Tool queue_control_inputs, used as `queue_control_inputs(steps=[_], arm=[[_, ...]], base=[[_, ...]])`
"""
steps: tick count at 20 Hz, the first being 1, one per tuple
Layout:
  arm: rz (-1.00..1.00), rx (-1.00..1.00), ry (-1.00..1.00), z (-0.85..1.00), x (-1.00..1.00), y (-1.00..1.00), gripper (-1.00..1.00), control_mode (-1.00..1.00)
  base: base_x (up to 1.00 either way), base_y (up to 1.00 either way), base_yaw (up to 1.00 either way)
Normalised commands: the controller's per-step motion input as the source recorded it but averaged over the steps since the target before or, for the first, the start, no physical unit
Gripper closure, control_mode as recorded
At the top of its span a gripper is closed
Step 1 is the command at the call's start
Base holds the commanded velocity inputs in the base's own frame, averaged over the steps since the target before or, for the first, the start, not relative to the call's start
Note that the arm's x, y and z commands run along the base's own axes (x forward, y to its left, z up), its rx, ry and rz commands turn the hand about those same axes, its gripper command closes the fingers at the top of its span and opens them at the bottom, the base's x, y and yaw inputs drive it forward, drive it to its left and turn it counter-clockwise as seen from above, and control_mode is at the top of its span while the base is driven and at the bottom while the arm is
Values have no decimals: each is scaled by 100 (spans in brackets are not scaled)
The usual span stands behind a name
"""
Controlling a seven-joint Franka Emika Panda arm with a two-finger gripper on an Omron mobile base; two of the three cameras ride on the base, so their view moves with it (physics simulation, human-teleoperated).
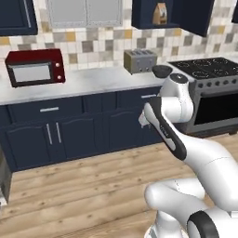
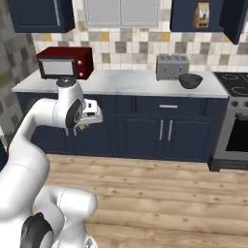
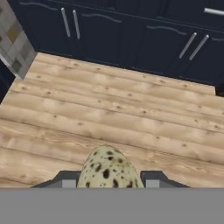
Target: Pick the egg and butter from the fridge and place them by the bowl for mixing.
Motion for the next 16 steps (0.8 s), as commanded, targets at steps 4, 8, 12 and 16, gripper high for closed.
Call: queue_control_inputs(steps=[4,8,12,16], arm=[[0,0,0,0,0,0,100,100],[0,0,0,0,0,0,100,100],[0,0,0,0,0,0,100,100],[0,0,0,0,0,0,100,100]], base=[[76,-37,4],[78,-35,5],[77,-37,4],[73,-40,2]])
